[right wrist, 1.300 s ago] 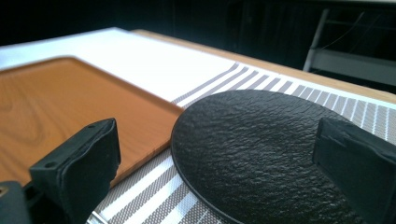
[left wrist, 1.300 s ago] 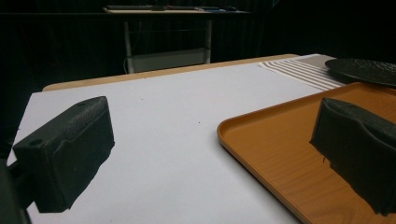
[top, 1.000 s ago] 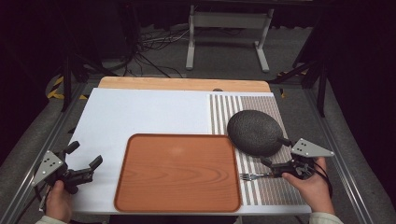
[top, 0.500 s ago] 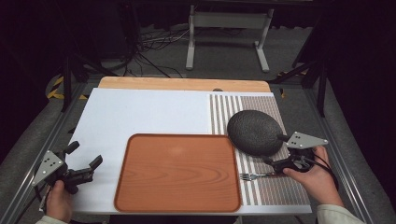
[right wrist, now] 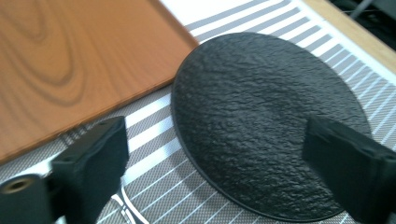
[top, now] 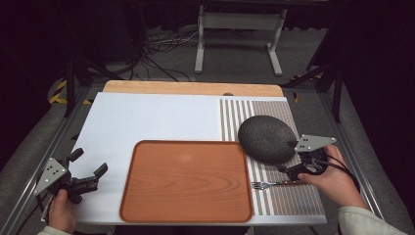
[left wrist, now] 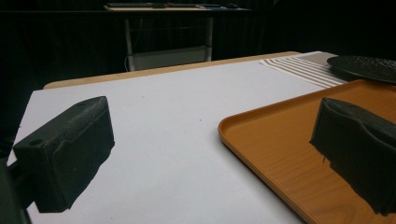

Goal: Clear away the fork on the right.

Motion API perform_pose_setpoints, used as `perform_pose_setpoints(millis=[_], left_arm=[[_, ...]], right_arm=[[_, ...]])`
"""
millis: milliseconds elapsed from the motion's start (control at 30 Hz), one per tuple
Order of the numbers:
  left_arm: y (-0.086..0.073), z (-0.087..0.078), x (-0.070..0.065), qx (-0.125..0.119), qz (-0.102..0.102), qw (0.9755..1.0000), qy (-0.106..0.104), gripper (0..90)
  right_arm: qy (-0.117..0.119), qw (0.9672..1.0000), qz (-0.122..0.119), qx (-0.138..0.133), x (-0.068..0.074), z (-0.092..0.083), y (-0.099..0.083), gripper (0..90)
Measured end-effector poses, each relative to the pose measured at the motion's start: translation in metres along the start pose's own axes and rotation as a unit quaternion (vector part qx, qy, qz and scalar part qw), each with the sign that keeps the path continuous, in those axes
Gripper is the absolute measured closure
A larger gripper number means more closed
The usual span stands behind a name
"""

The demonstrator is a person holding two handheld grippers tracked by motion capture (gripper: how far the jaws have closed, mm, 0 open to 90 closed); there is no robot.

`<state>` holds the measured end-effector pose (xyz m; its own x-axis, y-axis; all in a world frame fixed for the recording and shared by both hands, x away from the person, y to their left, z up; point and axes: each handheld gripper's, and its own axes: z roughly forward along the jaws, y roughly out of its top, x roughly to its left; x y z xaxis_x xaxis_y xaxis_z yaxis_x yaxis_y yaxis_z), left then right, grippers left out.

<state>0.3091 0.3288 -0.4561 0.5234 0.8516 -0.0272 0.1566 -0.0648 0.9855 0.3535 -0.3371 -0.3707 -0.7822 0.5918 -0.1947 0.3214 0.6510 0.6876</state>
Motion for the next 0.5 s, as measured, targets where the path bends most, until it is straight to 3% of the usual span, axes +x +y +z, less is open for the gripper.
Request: perform_pose_setpoints(millis=[200,300,433,500], left_arm=[[0.0,0.0,0.0,0.002,0.003,1.0,-0.001,0.3],[0.0,0.0,0.0,0.001,0.002,1.0,0.0,0.3],[0.0,0.0,0.0,0.001,0.0,1.0,0.001,0.3],[0.0,0.0,0.0,0.001,0.002,1.0,0.0,0.3]], right_arm=[[0.027,0.9983,-0.038,0.035,-0.001,0.001,0.005,18.8],[0.044,0.9953,-0.06,0.061,-0.002,0.004,0.007,21.0],[0.06,0.9889,-0.09,0.102,-0.001,0.008,0.012,23.5],[0.063,0.9879,-0.094,0.106,-0.001,0.009,0.012,24.1]])
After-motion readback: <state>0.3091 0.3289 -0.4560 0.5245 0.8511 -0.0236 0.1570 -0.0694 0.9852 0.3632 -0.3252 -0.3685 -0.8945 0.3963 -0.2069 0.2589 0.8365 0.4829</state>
